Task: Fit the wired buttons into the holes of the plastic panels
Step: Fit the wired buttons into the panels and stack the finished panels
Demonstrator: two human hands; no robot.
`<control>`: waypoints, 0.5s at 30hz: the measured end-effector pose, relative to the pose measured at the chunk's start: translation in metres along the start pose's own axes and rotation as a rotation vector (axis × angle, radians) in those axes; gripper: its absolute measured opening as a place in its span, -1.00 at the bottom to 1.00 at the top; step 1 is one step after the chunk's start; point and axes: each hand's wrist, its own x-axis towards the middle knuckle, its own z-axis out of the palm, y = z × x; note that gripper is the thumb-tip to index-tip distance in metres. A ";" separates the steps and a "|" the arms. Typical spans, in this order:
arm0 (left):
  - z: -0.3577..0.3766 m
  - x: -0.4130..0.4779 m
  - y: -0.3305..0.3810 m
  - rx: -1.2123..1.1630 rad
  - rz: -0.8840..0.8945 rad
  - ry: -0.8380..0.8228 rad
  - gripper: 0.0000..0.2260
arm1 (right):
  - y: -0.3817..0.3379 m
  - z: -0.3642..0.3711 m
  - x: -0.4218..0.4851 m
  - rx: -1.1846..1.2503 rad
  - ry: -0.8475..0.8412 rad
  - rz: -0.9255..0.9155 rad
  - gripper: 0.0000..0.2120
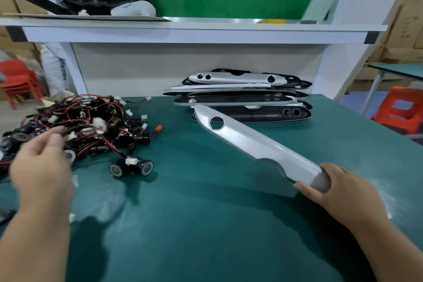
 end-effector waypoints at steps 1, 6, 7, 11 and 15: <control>-0.008 0.008 -0.002 -0.135 -0.080 0.009 -0.79 | 0.000 0.000 0.000 0.001 0.002 -0.004 -0.37; 0.000 0.006 -0.005 -0.554 -0.403 -0.002 -0.82 | 0.000 0.000 0.000 0.008 -0.010 -0.018 -0.39; 0.007 0.000 -0.004 -0.567 -0.465 -0.052 -0.80 | 0.001 0.000 0.000 0.013 -0.015 -0.015 -0.38; 0.028 -0.025 0.005 -0.826 -0.593 -0.330 -0.90 | 0.001 0.000 0.000 0.012 -0.028 -0.016 -0.37; 0.034 -0.038 0.012 -1.152 -0.543 -0.581 -0.59 | 0.001 0.000 0.000 0.002 -0.024 -0.024 -0.34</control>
